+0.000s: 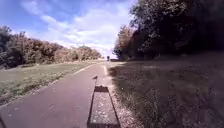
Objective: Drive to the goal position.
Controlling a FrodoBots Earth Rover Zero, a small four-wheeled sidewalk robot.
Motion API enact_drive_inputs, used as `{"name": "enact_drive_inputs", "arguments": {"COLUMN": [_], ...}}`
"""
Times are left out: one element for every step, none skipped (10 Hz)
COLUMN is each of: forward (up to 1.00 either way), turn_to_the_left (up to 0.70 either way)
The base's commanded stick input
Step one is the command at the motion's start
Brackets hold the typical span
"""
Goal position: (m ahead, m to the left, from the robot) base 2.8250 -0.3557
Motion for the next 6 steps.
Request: {"name": "enact_drive_inputs", "arguments": {"forward": [0.7,0.7,0.7,0.7,0.7,0.7], "turn_to_the_left": [0.14,0.06,0.0,0.0,0.0,0.0]}}
